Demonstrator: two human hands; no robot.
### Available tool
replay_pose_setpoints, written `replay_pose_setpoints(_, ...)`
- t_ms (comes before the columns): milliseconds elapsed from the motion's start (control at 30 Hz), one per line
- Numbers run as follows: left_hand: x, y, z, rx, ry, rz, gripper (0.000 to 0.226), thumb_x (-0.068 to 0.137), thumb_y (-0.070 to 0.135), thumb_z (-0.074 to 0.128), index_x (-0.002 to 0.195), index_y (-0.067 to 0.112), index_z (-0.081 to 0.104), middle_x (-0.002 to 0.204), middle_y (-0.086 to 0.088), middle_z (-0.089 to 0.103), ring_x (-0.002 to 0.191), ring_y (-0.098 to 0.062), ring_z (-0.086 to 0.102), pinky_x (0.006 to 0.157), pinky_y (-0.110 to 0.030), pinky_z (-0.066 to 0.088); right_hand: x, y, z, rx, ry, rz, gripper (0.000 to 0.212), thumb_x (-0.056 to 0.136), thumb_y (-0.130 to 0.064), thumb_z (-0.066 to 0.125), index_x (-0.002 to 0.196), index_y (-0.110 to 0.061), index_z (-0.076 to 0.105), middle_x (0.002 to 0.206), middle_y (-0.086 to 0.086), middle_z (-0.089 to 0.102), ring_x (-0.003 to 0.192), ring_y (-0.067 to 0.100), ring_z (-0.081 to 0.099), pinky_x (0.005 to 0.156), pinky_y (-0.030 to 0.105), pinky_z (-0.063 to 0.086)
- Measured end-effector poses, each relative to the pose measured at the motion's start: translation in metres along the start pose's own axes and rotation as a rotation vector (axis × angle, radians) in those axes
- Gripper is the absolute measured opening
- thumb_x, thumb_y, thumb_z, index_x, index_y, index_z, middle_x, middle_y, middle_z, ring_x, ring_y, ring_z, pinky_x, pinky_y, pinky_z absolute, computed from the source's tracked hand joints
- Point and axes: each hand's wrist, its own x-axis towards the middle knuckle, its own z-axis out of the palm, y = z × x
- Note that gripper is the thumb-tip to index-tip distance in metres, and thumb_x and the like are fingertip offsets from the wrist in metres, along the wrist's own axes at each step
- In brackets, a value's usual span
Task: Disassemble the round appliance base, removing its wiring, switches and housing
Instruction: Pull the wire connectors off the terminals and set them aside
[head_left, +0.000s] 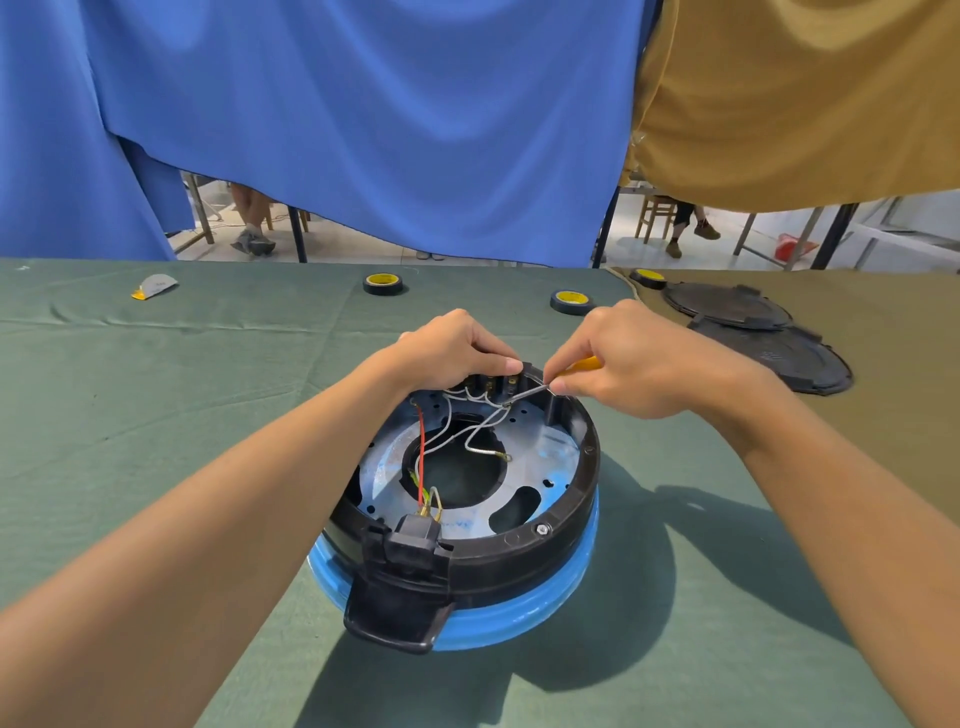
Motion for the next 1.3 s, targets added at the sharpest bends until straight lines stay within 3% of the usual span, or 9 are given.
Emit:
replay_pose_setpoints(133, 0.0, -0.001, -0.001, 0.009, -0.006, 0.012, 0.024, 0.091, 0.045, 0.062, 0.11, 0.037, 0.074, 0.093, 0.014, 0.073, 0.087, -0.02, 0.061, 0.097, -0.047, 0.046, -0.003, 0.0, -0.001, -0.021, 0.05, 0.019, 0.016, 0.093, -0.031, 0.062, 0.1, -0.03, 0.076, 0.09, -0.015, 0.069, 0.083, 0.002, 0.048, 0.075, 0.023, 0.043)
replay_pose_setpoints(233, 0.001, -0.004, -0.003, -0.007, -0.027, 0.055, 0.023, 0.094, 0.036, 0.06, 0.112, 0.031, 0.074, 0.085, 0.01, 0.073, 0.061, 0.0, 0.051, 0.07, -0.022, 0.043, -0.01, -0.002, 0.005, -0.021, 0.145, 0.004, 0.017, 0.093, -0.03, 0.061, 0.103, -0.028, 0.076, 0.09, -0.014, 0.07, 0.079, 0.003, 0.056, 0.07, 0.022, 0.043)
replay_pose_setpoints(300, 0.0, -0.005, -0.009, 0.036, -0.03, 0.069, 0.026, 0.097, 0.03, 0.057, 0.12, 0.027, 0.069, 0.102, 0.01, 0.073, 0.073, 0.009, 0.057, 0.073, -0.012, 0.042, -0.014, -0.001, 0.012, -0.028, 0.194, -0.001, 0.019, 0.094, -0.03, 0.061, 0.106, -0.027, 0.075, 0.094, -0.01, 0.072, 0.084, 0.01, 0.059, 0.074, 0.028, 0.047)
replay_pose_setpoints(433, -0.005, -0.009, -0.019, 0.244, 0.03, 0.042, 0.033, 0.103, 0.031, 0.044, 0.129, 0.025, 0.062, 0.125, 0.004, 0.067, 0.114, -0.017, 0.059, 0.103, -0.04, 0.044, -0.019, 0.002, 0.022, -0.013, 0.268, -0.006, 0.019, 0.095, -0.029, 0.06, 0.105, -0.026, 0.076, 0.068, -0.024, 0.054, 0.063, 0.001, 0.047, 0.058, 0.016, 0.031)
replay_pose_setpoints(567, -0.013, -0.01, -0.018, 0.215, 0.016, 0.016, 0.034, 0.103, 0.036, 0.042, 0.098, 0.014, 0.067, 0.093, -0.013, 0.067, 0.082, -0.024, 0.058, 0.092, -0.042, 0.049, -0.016, 0.0, 0.026, 0.017, 0.3, -0.025, 0.018, 0.095, -0.028, 0.06, 0.102, -0.022, 0.076, 0.073, -0.01, 0.061, 0.067, 0.007, 0.049, 0.059, 0.021, 0.036)
replay_pose_setpoints(667, -0.015, -0.01, -0.012, 0.148, 0.017, 0.011, 0.031, 0.102, 0.034, 0.046, 0.11, 0.018, 0.071, 0.097, -0.016, 0.07, 0.088, -0.033, 0.062, 0.087, -0.043, 0.051, -0.013, -0.003, 0.026, 0.051, 0.287, -0.024, 0.017, 0.094, -0.027, 0.061, 0.101, -0.022, 0.077, 0.072, -0.01, 0.062, 0.067, 0.009, 0.053, 0.059, 0.017, 0.035)
replay_pose_setpoints(833, -0.012, -0.01, -0.011, 0.078, 0.013, 0.01, 0.027, 0.1, 0.025, 0.053, 0.121, 0.017, 0.069, 0.117, -0.002, 0.07, 0.096, -0.012, 0.061, 0.089, -0.028, 0.047, -0.013, -0.002, 0.024, 0.064, 0.246, -0.002, 0.017, 0.094, -0.027, 0.061, 0.099, -0.025, 0.077, 0.075, -0.006, 0.069, 0.069, 0.012, 0.059, 0.059, 0.02, 0.042)
replay_pose_setpoints(1033, -0.011, -0.015, -0.008, 0.081, 0.028, -0.004, 0.023, 0.099, 0.033, 0.053, 0.113, 0.03, 0.072, 0.099, -0.008, 0.073, 0.089, -0.031, 0.063, 0.092, -0.05, 0.05, -0.011, -0.006, 0.029, -0.001, 0.27, -0.002, 0.02, 0.096, -0.028, 0.058, 0.102, -0.023, 0.076, 0.066, -0.018, 0.052, 0.066, 0.011, 0.052, 0.056, 0.021, 0.035)
replay_pose_setpoints(1300, -0.009, -0.014, -0.007, 0.082, 0.039, -0.025, 0.025, 0.099, 0.034, 0.052, 0.116, 0.032, 0.071, 0.089, -0.001, 0.073, 0.072, -0.026, 0.055, 0.084, -0.041, 0.048, -0.006, -0.023, 0.02, -0.228, 0.183, -0.022, 0.023, 0.097, -0.027, 0.052, 0.094, -0.019, 0.073, 0.082, 0.004, 0.065, 0.079, 0.027, 0.059, 0.067, 0.039, 0.052)
